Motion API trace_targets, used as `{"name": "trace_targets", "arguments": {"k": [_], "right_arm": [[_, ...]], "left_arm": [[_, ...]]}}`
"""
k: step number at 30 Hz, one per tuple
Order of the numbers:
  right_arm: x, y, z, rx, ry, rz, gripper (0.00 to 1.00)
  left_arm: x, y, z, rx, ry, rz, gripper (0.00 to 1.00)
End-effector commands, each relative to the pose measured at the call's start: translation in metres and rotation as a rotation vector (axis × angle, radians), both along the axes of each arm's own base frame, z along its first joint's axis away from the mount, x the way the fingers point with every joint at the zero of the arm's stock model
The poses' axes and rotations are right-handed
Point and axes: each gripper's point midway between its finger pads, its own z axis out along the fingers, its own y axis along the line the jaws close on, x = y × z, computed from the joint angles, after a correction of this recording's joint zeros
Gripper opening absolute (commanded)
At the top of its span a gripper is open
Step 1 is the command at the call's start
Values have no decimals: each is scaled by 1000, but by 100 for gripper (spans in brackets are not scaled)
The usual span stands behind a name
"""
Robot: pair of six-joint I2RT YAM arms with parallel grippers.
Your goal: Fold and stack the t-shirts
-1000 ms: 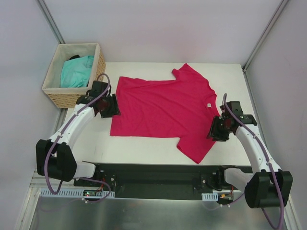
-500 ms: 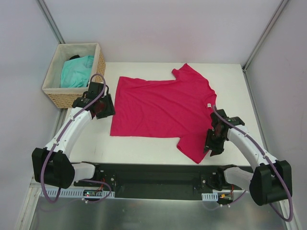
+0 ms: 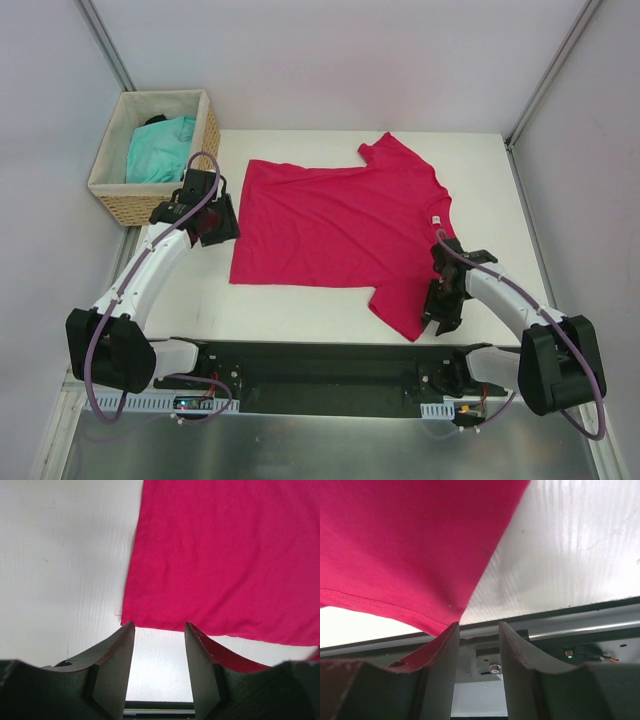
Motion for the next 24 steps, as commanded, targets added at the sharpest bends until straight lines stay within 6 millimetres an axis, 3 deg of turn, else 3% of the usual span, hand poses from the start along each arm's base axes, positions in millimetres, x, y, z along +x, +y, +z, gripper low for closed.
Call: {"name": "trace_targets", "arguments": {"k": [1,17,24], "right_arm": [[9,1,0,-11,-29,-5,40],[31,6,-8,-14,-51,-1,38],[32,7,-10,-11,-55,7,31]], "left_arm": [[8,1,13,5,-20,-8,44],[13,2,28,20,-45,-23,41],[15,3,34,23,-58,-22,40]]}}
